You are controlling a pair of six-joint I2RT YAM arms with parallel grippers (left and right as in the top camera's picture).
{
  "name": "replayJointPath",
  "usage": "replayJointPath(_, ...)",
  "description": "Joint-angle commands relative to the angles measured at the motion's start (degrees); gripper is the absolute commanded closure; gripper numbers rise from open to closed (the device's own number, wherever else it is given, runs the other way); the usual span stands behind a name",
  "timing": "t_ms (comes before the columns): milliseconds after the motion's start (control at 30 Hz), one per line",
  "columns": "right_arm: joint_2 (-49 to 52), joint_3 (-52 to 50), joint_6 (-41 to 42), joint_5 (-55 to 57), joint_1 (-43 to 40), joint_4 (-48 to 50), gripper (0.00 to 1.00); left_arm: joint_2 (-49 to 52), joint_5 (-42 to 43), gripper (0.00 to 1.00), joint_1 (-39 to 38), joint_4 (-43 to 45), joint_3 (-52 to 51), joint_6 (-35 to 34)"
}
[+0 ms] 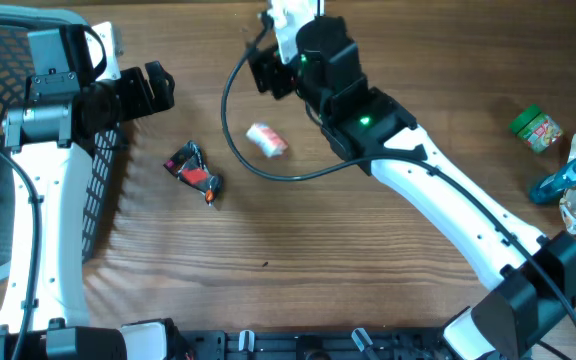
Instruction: Scan the item barcode
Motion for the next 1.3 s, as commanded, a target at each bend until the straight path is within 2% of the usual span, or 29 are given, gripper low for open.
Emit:
replayJointPath(0,0.3,0.2,14.3,-3.7,0.2,-9.1,0.03,-0.9,-0.3,0.00,-0.2,0.0,0.6,1.3)
replayJointPath(167,3.5,0.2,28.5,-8.3,0.1,-18.2,0.00,-0.9,-0.3,0.00,-0.2,0.0,0.6,1.3)
replayJointPath(333,4.6,0.2,35.0,-14.5,-0.6,-22.5,0.00,-0.9,-0.3,0.00,-0.2,0.0,0.6,1.3)
replayJointPath(467,6.7,1.6,46.4,-17.3,-2.9,-32.8,0.00,-0.9,-0.3,0.00,-0.2,0.0,0.6,1.3)
replayJointPath(567,6.9,1.6,46.7,-20.2,-3.0,-31.3,0.00,-0.9,-0.3,0.00,-0.2,0.0,0.6,1.3)
replayJointPath(667,6.9,1.5,46.2,-23.5,-2.8,-34.1,0.00,-0.9,-0.3,0.00,-0.2,0.0,0.6,1.3)
replayJointPath(733,7.2,1.2,51.9,-22.3,-2.9,-32.4,0.00,-0.9,-0.3,0.00,-0.2,0.0,0.6,1.3)
replayJointPath(867,9.3,2.7,55.5,-29.3,-2.1,-30.1,0.00,-0.9,-0.3,0.00,-0.2,0.0,0.6,1.3)
replayJointPath(1033,22.3,16.2,57.9,-28.7,0.2,-37.1,0.01,-0.9,-0.3,0.00,-0.2,0.0,0.6,1.3)
replayJointPath(1100,27.6,23.8,60.4,-26.0,0.5,-44.2,0.07,-0.9,-0.3,0.00,-0.2,0.0,0.6,1.3)
replayJointPath(1167,31.3,31.0,68.0,-20.4,1.0,-53.8,0.11,-0.9,-0.3,0.00,-0.2,0.0,0.6,1.3)
replayJointPath(1267,31.8,32.9,73.4,-17.8,1.5,-56.2,0.01,-0.9,-0.3,0.00,-0.3,0.0,0.6,1.3)
